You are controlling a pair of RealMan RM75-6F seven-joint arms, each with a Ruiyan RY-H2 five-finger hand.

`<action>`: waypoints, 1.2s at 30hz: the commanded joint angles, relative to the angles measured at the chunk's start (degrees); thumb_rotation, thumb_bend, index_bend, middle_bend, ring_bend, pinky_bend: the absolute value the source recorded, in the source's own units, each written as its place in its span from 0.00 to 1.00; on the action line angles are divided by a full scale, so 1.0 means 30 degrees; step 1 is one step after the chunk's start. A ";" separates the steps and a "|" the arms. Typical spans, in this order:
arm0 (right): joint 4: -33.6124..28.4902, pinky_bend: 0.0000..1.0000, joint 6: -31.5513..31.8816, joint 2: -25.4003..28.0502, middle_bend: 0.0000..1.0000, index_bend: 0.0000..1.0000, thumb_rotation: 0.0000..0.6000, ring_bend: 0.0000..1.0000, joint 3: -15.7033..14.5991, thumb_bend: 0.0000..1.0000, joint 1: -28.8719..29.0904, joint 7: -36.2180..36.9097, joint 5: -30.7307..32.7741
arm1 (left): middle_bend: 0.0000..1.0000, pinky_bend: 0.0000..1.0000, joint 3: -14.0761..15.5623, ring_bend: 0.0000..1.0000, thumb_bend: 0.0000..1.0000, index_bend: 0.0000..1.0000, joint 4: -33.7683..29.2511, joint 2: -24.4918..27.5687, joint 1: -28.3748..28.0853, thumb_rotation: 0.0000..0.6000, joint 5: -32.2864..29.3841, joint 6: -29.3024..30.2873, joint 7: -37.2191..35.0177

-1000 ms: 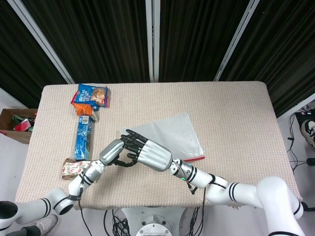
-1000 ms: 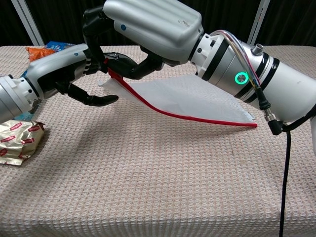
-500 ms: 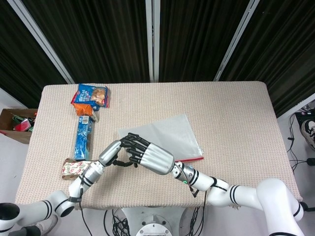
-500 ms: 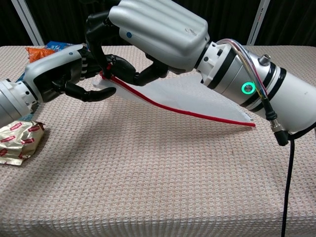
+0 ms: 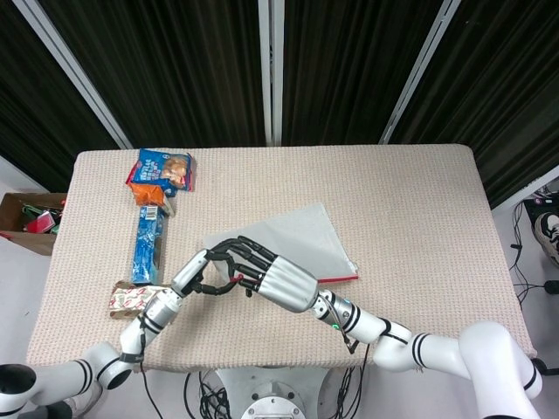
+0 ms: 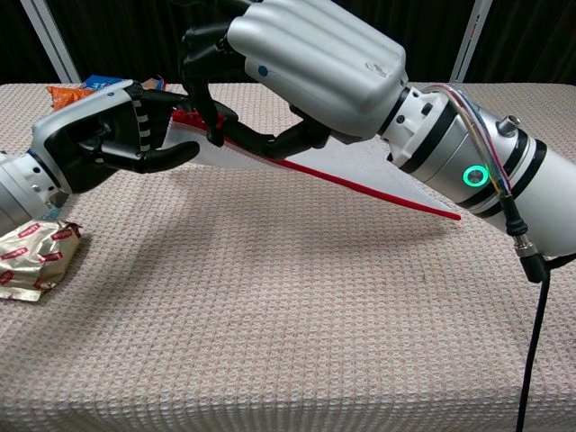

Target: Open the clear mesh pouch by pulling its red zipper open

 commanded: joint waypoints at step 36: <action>0.1053 0.00 0.0859 0.0252 0.33 0.98 1.00 0.05 -0.0565 0.53 -0.1408 0.0864 -0.0010 | 0.26 0.16 -0.0359 0.12 0.39 0.67 0.0292 0.0041 0.0283 1.00 -0.0505 0.0487 -0.5005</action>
